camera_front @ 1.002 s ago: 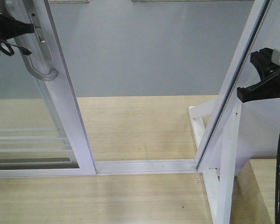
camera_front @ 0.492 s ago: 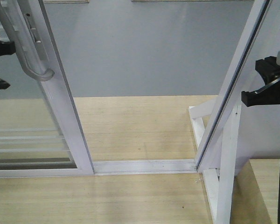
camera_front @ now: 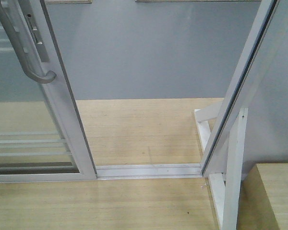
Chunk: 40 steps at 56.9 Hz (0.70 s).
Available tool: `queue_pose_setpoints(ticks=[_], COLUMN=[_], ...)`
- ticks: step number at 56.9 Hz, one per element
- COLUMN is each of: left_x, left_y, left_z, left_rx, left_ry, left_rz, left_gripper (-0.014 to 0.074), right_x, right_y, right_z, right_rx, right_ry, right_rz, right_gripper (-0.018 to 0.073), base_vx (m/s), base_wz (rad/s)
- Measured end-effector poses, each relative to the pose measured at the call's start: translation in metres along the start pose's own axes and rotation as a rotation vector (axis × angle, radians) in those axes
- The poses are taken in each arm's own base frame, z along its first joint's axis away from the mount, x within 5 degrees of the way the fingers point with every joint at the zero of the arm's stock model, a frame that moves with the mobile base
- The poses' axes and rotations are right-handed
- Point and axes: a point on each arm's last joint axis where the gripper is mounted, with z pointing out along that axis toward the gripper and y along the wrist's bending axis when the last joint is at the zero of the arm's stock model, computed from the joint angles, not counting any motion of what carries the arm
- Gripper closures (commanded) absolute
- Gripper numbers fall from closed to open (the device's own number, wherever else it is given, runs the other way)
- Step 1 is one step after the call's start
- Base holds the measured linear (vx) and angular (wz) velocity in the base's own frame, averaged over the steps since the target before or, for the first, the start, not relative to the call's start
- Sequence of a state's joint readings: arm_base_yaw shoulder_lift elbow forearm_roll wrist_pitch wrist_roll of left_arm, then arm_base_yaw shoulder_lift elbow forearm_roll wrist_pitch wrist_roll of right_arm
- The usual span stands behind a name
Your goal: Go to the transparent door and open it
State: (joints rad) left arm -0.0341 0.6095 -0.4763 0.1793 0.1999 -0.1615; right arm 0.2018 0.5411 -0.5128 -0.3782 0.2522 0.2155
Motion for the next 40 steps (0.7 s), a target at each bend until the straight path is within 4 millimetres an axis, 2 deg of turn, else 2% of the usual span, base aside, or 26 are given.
queue_pose_setpoints(ticks=[11,19,24,32,40], left_x=[0.021,0.04,0.049,0.049,0.053], left_y=[-0.006,-0.008,-0.01,-0.011,-0.012], left_z=[-0.034,-0.05,-0.055,-0.06,-0.06], left_rx=[0.076,0.119,0.143,0.169,0.18], left_ry=[-0.028,-0.049,-0.061,-0.101,-0.058], left_rz=[-0.027,-0.056,-0.062,-0.082,-0.09], left_gripper=[0.06,0.06,0.06,0.06,0.06], right_x=[0.031,0.056,0.059,0.06,0.063], right_y=[0.012,0.014,0.015,0.015,0.015], right_z=[-0.027,-0.034,-0.034,-0.034,-0.034], right_rx=[-0.111,-0.118,-0.118,-0.122,-0.121], right_ry=[-0.02,-0.008,-0.032,-0.047,-0.02], right_rz=[0.034,0.04,0.022,0.019,0.027], right_gripper=[0.0562,0.0562,0.0562,0.0561,0.0561], base_vx=[0.0,0.0,0.0,0.0,0.0], base_wz=[0.0,0.0,0.0,0.0,0.0])
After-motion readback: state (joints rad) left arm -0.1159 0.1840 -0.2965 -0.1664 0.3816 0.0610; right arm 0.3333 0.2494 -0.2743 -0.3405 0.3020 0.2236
